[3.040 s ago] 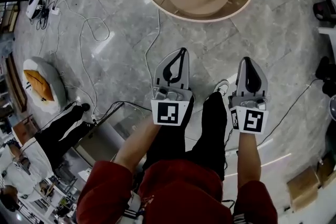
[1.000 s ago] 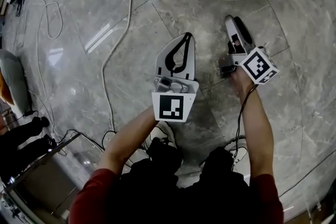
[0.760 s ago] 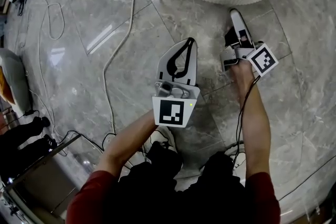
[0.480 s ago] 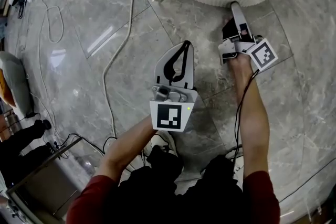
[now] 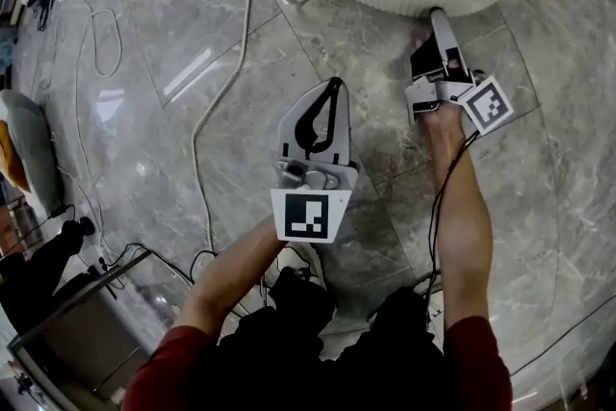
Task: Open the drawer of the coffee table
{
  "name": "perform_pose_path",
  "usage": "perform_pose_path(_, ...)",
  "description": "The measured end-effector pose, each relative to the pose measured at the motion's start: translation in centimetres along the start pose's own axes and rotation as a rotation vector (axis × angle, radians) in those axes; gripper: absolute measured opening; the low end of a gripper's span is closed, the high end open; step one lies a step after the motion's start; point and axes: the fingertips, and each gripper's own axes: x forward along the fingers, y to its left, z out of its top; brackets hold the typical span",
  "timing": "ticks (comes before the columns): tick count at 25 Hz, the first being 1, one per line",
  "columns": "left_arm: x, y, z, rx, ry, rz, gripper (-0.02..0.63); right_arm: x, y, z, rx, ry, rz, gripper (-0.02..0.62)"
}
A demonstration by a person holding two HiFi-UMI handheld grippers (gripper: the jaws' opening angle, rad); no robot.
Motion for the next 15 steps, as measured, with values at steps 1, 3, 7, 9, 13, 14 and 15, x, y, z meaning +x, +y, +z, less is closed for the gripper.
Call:
perform_pose_path(1, -0.1, -0.1, 0.2, 0.006, -0.004, -0.003, 0.014, 0.0, 0.0, 0.0, 0.000, -0.002, -0.008, 0.288)
perform_pose_path(3, -0.3, -0.1, 0.6, 0.013, -0.015, -0.002, 0.014, -0.2, 0.1, -0.2, -0.003, 0.003, -0.019, 0.288)
perform_pose_path(7, -0.6, -0.3, 0.7, 0.012, -0.023, -0.001, 0.014, -1.6, 0.6, -0.6, 0.018, 0.002, -0.019, 0.288)
perform_pose_path(9, -0.7, -0.2, 0.6, 0.010, -0.015, 0.004, 0.014, -2.8, 1.2, -1.0, 0.035, -0.001, -0.015, 0.288)
perform_pose_path(13, -1.2, -0.3, 0.4, 0.003, 0.003, 0.014, 0.014, -6.0, 2.7, -1.8, 0.038, 0.019, -0.008, 0.288)
perform_pose_path(14, -1.5, -0.4, 0.2, -0.004, 0.017, 0.015, 0.014, -6.9, 3.0, -2.1, 0.039, 0.025, -0.009, 0.288)
perform_pose_path(15, -1.7, -0.6, 0.0, -0.007, 0.025, 0.015, 0.014, -7.8, 3.3, -2.3, 0.042, 0.031, -0.010, 0.288)
